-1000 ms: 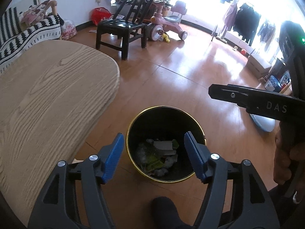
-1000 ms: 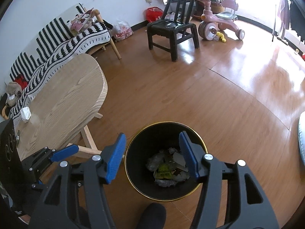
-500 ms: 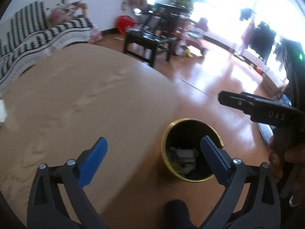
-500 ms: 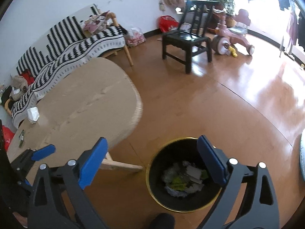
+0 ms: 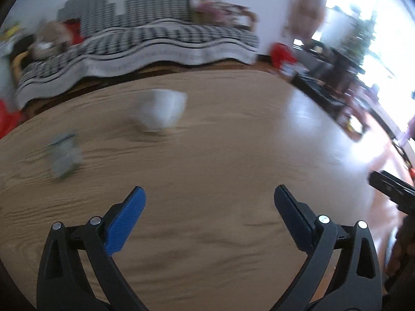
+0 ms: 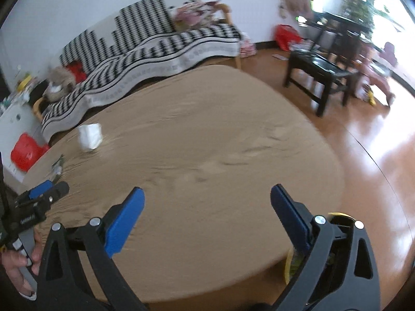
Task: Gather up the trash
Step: 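Swing both open tools back over the table, then grasp the cigarette box with the left tool while the right tool grasps the white paper cup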
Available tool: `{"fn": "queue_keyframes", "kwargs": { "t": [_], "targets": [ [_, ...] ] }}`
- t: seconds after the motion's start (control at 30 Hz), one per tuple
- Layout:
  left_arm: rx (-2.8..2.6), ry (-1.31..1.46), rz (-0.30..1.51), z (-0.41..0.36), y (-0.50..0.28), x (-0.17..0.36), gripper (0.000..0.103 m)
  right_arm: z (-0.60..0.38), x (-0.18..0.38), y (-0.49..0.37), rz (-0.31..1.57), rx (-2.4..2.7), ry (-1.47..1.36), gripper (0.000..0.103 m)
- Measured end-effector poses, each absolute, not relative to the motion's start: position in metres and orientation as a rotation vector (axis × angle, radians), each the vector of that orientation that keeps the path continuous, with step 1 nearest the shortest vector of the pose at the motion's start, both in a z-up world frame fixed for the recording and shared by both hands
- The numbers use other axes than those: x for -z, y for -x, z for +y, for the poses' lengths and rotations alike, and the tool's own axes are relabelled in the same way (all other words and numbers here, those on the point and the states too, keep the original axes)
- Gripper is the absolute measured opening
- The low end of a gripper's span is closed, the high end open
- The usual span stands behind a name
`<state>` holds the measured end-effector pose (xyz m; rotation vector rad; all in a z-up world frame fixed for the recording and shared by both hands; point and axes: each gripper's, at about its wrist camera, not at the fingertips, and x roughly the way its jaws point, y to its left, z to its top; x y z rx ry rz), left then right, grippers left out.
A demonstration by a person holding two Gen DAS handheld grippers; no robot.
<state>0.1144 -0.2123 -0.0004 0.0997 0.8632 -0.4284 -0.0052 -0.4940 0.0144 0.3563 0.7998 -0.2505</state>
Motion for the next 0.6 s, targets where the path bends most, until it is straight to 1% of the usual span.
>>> {"fn": "queue_keyframes", "kwargs": {
  "t": [0.13, 0.37, 0.6],
  "targets": [
    [0.267, -0.059, 0.873, -0.156, -0.147, 0.005, 0.096, -0.445, -0.014, -0.039, 0.813, 0.178, -0.324, 0.095],
    [0.069, 0.043, 0.935, -0.083, -0.201, 0.025, 0.096, -0.370, -0.001, -0.106, 0.850, 0.074, -0.297, 0.095],
    [0.009, 0.084, 0.997, -0.071, -0.246, 0.051, 0.096, -0.319, 0.018, -0.167, 0.866, 0.029, -0.248, 0.095]
  ]
}}
